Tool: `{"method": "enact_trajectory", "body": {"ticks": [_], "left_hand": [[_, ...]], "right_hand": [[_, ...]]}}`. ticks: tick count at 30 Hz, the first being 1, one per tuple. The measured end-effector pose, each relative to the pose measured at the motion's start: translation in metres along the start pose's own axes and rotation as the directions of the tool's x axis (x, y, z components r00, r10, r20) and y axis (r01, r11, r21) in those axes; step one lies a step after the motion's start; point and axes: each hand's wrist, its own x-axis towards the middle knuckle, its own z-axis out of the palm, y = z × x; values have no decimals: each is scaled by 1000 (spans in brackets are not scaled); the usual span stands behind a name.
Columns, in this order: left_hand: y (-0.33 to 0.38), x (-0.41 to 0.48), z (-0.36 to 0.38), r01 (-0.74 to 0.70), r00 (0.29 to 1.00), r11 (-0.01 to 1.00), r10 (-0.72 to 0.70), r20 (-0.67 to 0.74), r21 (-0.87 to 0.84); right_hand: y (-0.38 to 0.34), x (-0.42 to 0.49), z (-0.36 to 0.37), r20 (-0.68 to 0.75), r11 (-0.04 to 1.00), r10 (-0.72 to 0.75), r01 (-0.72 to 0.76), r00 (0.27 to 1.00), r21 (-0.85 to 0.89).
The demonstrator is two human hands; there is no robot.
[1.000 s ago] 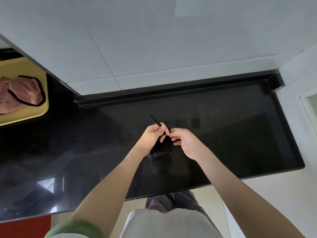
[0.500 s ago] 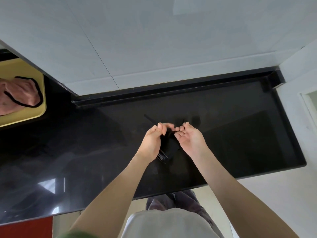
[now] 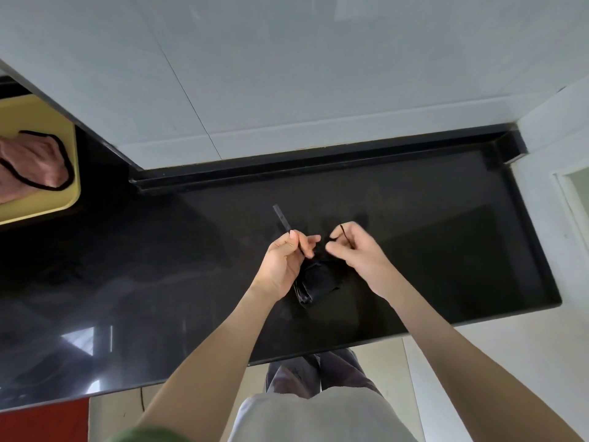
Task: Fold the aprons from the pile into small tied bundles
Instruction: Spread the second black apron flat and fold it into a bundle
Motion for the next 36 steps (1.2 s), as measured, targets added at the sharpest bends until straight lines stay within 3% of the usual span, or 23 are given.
{"method": "enact_trajectory", "body": {"ticks": [3,6,9,12,14,16,19,22,25,29,33,36], "left_hand": [[4,-2,6,-24,997,998,19,74,63],[3,-2,12,-23,996,993,12,94,115],[5,-3,11,12,998,989,-2,-65,150],[5,-3,21,39,946,895,111,-304,445],[1,-4,26,42,907,823,206,-367,566],[-3,-6,28,-30,914,732,296,-278,681],[-11,-9,22,-159,924,475,381,-39,866],[-22,-15,13,-240,911,255,391,127,936],[-27,-19,9,-321,873,134,425,238,938],[-27,-17,12,-304,870,158,448,206,940],[-19,-11,17,-227,925,308,366,105,924],[-15,-12,21,-143,959,493,284,-3,858]], "right_hand": [[-6,-3,13,82,954,-4,28,997,-299],[-3,-4,23,45,937,-27,41,999,-346],[2,-8,22,47,962,-45,56,998,-267],[9,-17,21,21,996,-38,39,999,-75],[14,-21,23,-31,997,-4,6,1000,81],[17,-23,27,-50,975,35,-23,998,220],[19,-23,32,-62,942,64,-40,996,334],[22,-22,33,-72,908,78,-41,994,417],[24,-22,30,-65,863,73,-30,995,504],[23,-22,30,-48,879,74,-42,996,475],[22,-25,25,-5,918,26,-22,1000,396],[23,-26,21,-10,959,-42,43,999,282]]}}
